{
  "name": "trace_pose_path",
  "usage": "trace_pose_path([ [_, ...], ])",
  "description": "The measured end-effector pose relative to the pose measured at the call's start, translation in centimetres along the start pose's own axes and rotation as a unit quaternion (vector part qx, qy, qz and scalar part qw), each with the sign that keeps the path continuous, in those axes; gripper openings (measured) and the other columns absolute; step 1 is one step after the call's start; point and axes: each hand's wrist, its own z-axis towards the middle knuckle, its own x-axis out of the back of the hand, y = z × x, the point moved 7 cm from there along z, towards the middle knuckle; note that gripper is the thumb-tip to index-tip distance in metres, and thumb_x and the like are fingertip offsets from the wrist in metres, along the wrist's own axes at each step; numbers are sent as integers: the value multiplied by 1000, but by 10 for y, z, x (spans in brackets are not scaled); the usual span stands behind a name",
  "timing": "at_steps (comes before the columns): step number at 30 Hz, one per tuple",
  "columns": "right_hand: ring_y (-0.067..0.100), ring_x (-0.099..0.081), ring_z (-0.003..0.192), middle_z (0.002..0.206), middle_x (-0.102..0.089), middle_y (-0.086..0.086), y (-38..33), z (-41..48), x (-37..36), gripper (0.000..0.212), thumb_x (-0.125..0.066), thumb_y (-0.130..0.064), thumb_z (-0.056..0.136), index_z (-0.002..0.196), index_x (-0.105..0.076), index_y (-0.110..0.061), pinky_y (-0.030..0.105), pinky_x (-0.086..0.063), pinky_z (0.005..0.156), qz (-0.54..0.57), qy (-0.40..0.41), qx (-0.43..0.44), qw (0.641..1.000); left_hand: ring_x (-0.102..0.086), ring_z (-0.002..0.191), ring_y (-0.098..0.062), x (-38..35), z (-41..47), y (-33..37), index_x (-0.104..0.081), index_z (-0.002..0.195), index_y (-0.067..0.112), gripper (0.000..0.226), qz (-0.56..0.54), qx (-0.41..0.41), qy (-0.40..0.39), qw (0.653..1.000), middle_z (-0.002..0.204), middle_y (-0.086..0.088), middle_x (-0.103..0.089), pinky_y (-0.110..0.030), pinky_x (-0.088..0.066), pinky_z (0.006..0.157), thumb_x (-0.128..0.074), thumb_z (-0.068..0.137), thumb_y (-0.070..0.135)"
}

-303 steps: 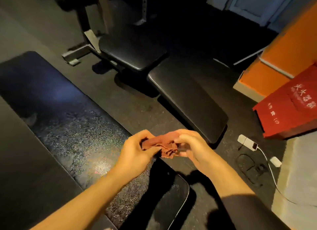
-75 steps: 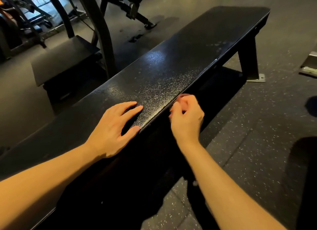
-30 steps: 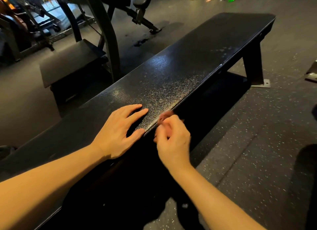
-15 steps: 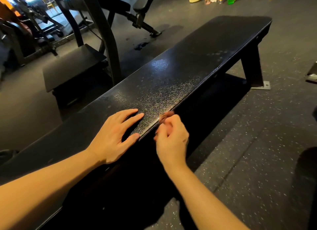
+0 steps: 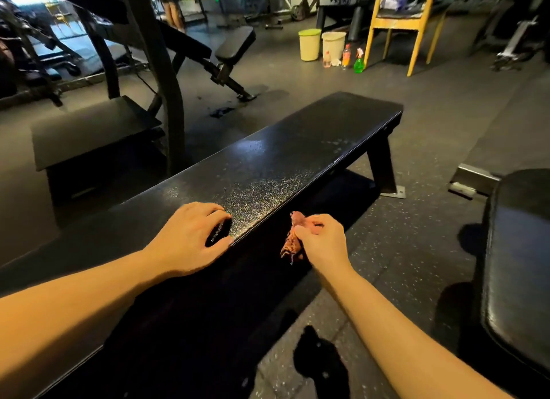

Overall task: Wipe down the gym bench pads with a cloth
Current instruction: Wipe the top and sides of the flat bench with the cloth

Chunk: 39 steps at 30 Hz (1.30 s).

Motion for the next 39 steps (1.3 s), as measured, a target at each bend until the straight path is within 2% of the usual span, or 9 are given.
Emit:
trace_pose_path([
  [6, 22, -69, 75, 88, -72, 9, 13, 56, 20, 10, -64, -6, 92, 98, -72, -10, 27, -53, 49, -8, 59, -50, 997, -58, 114, -17, -7, 112, 47, -68, 124, 24, 40, -55, -104, 65, 991, 128, 4, -64, -35, -48, 100, -61, 92, 47],
  [9, 16, -65, 76, 82, -69, -1, 2, 93, 34, 24, -60, -1, 92, 92, -70, -23, 27, -54, 64, -52, 117, -32, 991, -60, 110, -22, -17, 171, 48, -70, 122, 21, 44, -78, -132, 83, 985, 125, 0, -66, -39, -49, 97, -60, 89, 48],
  [13, 25, -71, 82, 87, -75, 8, -14, 130, 62, 25, -63, -3, 91, 79, -69, -24, 40, -61, 76, -22, 212, -65, 975, -59, 116, -24, -35, 218, 44, -66, 128, 19, 63, -115, -137, 78, 981, 127, 0, -64, -44, -45, 104, -53, 86, 63],
  [17, 24, -65, 63, 82, -71, 14, -13, 126, 75, 14, -62, 1, 93, 91, -72, -8, 28, -52, 46, 57, 283, -143, 946, -47, 132, -25, -54, 217, 45, -61, 137, 15, 69, -137, -119, 50, 982, 139, -6, -57, -51, -34, 117, -50, 88, 63],
  [21, 26, -66, 64, 88, -74, 18, 0, 129, 73, 17, -62, 1, 94, 87, -70, -12, 28, -49, 43, 94, 275, -186, 939, -45, 135, -26, -49, 218, 47, -60, 138, 15, 64, -145, -112, 28, 983, 142, -7, -55, -53, -31, 118, -51, 90, 57],
  [27, 18, -64, 57, 84, -69, 23, 3, 124, 14, 19, -64, 3, 90, 107, -61, -4, 28, -49, 47, 179, 182, -190, 948, -46, 137, -28, -51, 223, 49, -61, 137, 13, 57, -177, -115, 16, 977, 145, -6, -52, -53, -34, 115, -56, 92, 47],
  [32, 19, -62, 53, 79, -69, 13, -8, 169, 38, 16, -54, 14, 90, 99, -56, 2, 28, -49, 46, 154, 167, -157, 961, -47, 138, -28, -51, 222, 50, -60, 139, 12, 56, -181, -111, 18, 977, 148, -7, -51, -55, -32, 116, -60, 92, 42],
  [37, 23, -73, 63, 71, -73, 6, -21, 239, 95, 14, -67, -8, 85, 81, -64, -21, 46, -61, 64, 53, 207, -110, 971, -47, 138, -26, -48, 223, 52, -60, 140, 13, 55, -165, -107, 18, 980, 148, -5, -50, -53, -30, 119, -60, 94, 41],
  [39, 18, -71, 59, 69, -72, 7, -22, 223, 87, 9, -67, -6, 88, 83, -65, -14, 34, -59, 56, 33, 150, -97, 983, -46, 139, -26, -48, 224, 52, -59, 141, 13, 56, -154, -102, 7, 983, 149, -4, -49, -51, -29, 120, -58, 94, 43],
])
